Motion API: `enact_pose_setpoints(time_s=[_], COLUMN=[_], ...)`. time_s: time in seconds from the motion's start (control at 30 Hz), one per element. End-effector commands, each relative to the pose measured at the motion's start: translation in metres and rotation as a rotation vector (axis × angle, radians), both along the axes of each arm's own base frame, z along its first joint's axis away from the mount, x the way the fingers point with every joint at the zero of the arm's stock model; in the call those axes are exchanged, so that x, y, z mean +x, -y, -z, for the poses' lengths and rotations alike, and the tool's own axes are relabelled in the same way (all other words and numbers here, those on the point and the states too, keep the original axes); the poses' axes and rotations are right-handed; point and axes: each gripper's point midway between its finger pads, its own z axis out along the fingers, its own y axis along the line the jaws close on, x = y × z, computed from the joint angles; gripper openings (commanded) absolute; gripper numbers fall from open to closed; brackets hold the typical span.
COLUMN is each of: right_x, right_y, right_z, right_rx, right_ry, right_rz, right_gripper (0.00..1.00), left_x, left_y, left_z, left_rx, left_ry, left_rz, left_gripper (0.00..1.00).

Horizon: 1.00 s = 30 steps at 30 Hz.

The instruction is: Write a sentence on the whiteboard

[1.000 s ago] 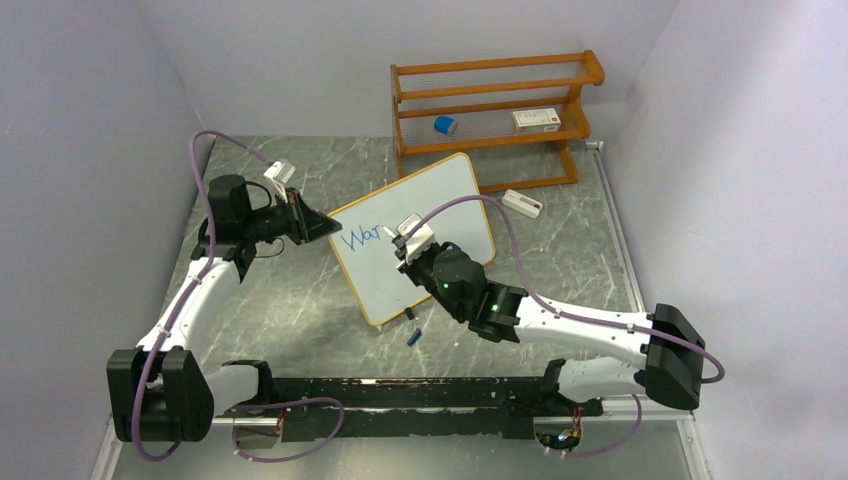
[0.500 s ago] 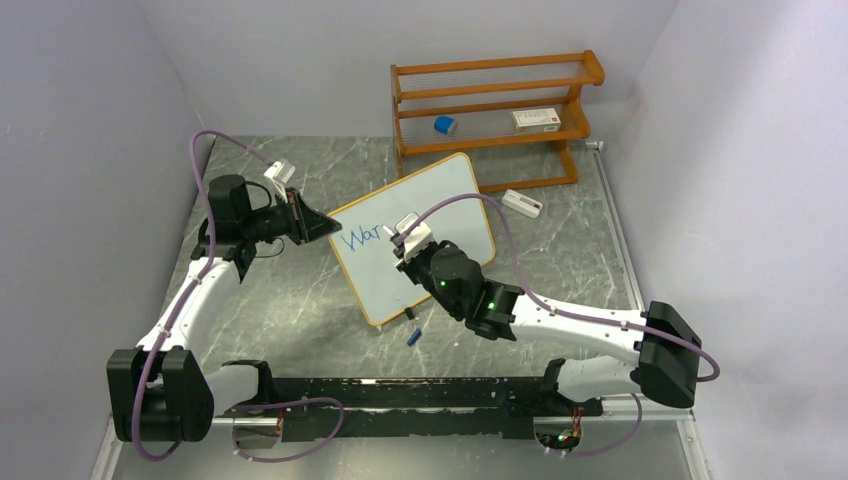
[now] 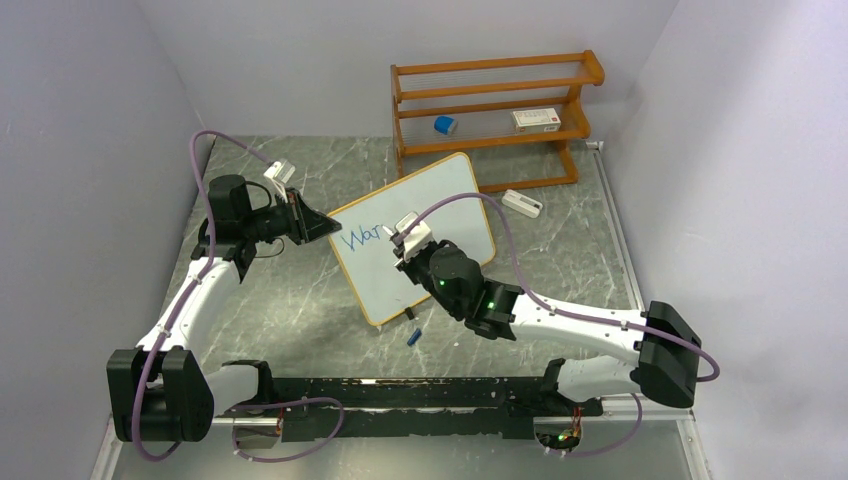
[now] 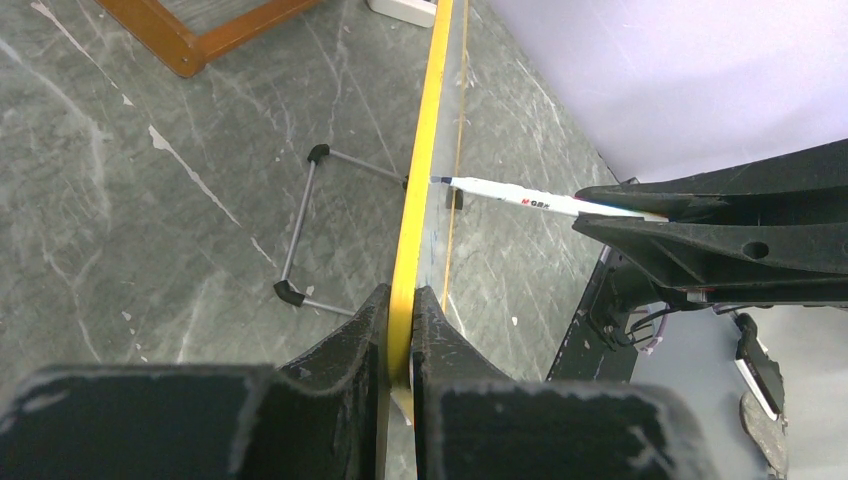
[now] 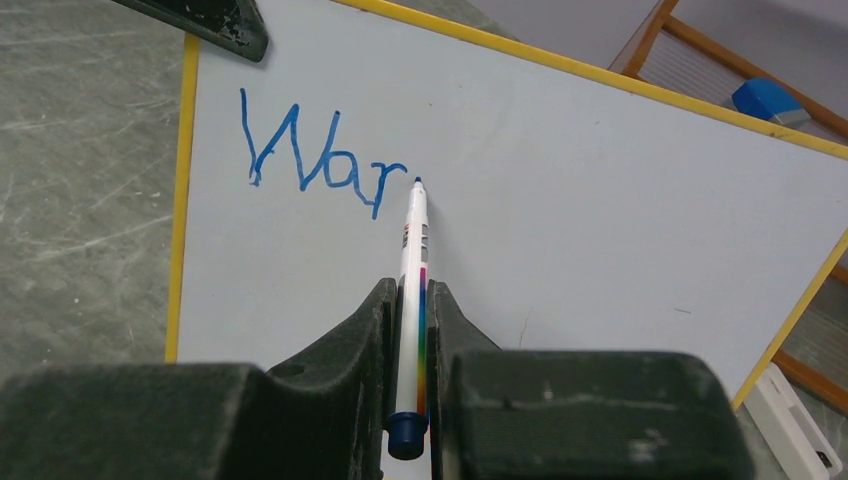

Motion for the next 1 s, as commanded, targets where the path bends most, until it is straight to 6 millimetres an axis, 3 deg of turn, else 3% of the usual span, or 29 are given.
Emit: enact_pose_setpoints(time_s=[0.0, 0.5, 0.97], right_x=[-0.0008, -0.0094, -0.0029], right_y=[0.0055, 0.0088, 0.0066], right_z=[0.0005, 0.0084, 0.0021], right_rx=[-0.011, -0.024, 0.01], right_ry=[-0.031, -0.079, -0.037], right_rz=[0.011, -0.011, 0.01], right_gripper=[0.0, 0.0, 0.0], left_x=[0.0065, 0.0067, 0.0067], left_y=[-0.0095, -0.0094, -0.0091], left_z=[0.0121, 0.012, 0.0135], left_rx=[0.045, 0.044, 0.042], left_ry=[-0.012, -0.012, -0.017], left_rz=[-0.046, -0.046, -0.044], left_gripper=[0.05, 0.05, 0.05])
